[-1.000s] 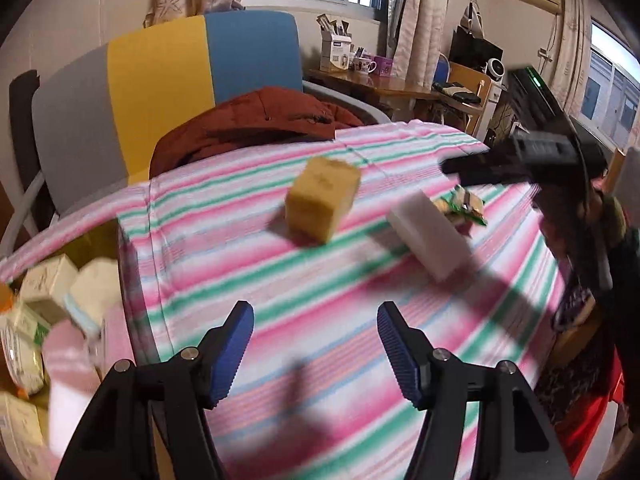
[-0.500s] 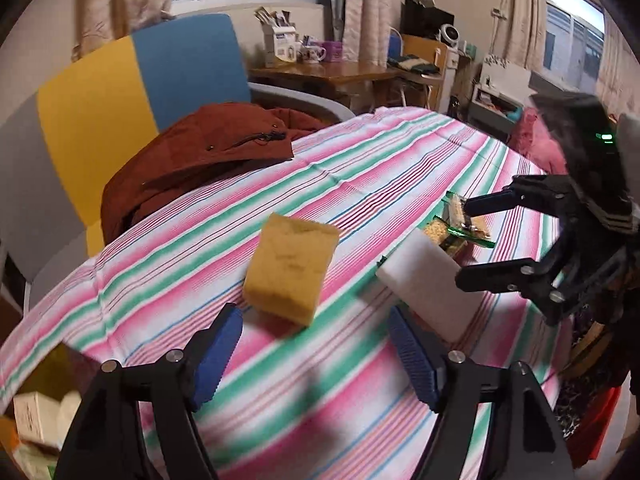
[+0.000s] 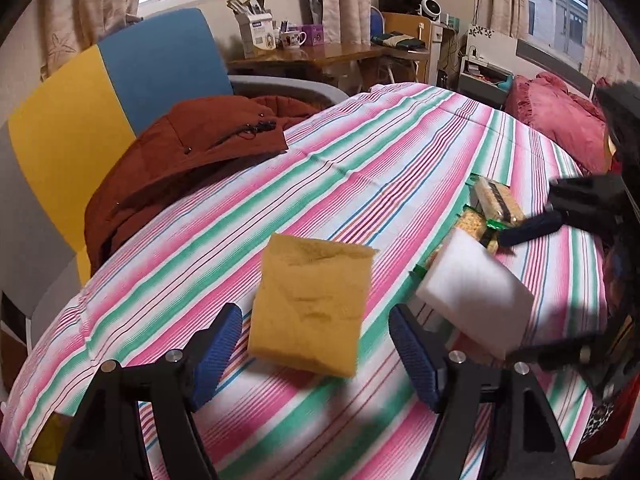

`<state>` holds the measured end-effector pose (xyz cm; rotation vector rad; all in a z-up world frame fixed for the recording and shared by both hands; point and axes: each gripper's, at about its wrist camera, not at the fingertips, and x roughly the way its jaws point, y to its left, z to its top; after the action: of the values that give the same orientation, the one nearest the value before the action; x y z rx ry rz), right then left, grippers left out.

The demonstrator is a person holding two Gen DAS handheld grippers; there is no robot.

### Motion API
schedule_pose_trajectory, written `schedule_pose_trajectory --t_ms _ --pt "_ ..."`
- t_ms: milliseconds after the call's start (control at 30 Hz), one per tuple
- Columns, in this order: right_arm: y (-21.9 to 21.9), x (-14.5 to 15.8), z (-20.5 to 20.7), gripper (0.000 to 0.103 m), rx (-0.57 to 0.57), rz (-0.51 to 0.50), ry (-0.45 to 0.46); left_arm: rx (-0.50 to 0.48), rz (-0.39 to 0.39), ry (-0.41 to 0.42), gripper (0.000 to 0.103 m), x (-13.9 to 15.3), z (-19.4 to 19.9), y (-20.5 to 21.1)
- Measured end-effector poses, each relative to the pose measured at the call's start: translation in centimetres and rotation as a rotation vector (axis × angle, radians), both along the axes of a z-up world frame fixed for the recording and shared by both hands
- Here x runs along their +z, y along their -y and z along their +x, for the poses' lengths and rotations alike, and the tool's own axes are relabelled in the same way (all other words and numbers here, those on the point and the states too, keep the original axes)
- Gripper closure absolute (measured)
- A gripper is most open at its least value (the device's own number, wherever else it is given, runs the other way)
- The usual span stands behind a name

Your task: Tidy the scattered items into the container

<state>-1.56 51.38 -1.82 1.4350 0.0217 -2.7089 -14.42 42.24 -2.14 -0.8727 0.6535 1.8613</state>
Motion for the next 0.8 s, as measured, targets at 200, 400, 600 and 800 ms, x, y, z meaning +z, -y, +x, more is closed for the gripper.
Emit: schedule_pose_trajectory --t_ms 200,400,600,800 --pt "0.2 -1.1 -0.6 0.023 -0.016 0.062 0.007 0.049 0.000 0.034 0.037 -0.8 -0.8 -0.6" --pt "-0.4 -1.5 -1.0 0.023 -0.046 0.071 0.019 0.068 -0.018 0.047 0.037 -1.3 -0.6 -0.6" --pt "0.2 -2.2 -1.4 0.023 -0.022 0.090 0.045 0.095 0.009 0.065 0.045 -1.2 -0.6 0.0" --pt "0.0 -2.8 -1.5 0.039 -0.013 0.103 0.054 0.126 0.017 0.066 0.047 -1.1 -0.2 0.5"
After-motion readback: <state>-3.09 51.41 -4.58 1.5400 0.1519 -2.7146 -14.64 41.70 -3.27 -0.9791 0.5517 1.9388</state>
